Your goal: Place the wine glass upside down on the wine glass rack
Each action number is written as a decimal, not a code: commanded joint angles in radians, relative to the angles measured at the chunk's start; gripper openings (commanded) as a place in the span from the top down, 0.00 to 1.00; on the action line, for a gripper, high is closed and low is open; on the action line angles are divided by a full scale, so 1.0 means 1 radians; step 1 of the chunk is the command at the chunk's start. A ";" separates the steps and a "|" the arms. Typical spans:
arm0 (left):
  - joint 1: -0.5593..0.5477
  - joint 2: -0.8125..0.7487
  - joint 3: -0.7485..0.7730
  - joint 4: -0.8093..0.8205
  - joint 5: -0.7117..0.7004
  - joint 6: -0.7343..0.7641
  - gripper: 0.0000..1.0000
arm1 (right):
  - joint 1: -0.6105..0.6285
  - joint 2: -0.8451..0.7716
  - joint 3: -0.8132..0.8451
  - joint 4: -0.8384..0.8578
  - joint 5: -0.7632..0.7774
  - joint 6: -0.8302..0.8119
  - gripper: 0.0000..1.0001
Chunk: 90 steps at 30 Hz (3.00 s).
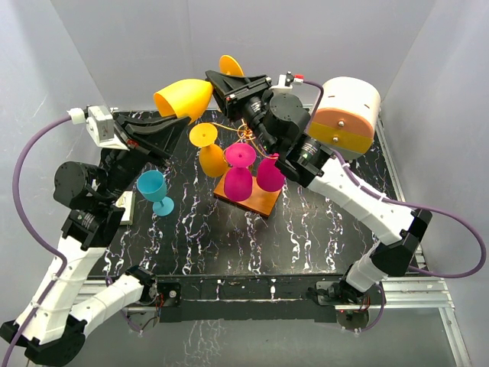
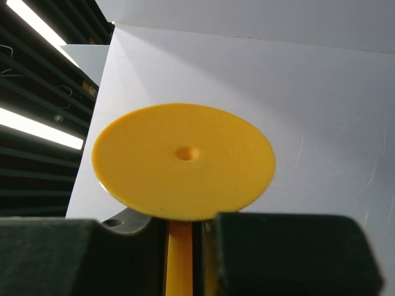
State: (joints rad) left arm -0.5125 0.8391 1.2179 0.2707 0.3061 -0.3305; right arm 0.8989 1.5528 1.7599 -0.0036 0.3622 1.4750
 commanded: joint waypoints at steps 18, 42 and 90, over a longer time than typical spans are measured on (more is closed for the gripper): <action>-0.005 -0.161 0.034 -0.281 -0.271 -0.050 0.45 | 0.008 -0.057 -0.054 0.191 0.061 -0.203 1.00; -0.005 0.006 0.443 -0.537 -0.465 -0.461 0.40 | 0.163 -0.050 -0.189 0.562 -0.108 -0.858 1.00; -0.006 0.062 0.348 -0.629 -0.467 -0.675 1.00 | 0.216 0.035 -0.243 0.698 -0.344 -1.474 1.00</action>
State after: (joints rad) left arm -0.5148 0.9165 1.5711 -0.3782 -0.1326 -1.0183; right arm 1.1061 1.6112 1.5074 0.6464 0.0338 0.0059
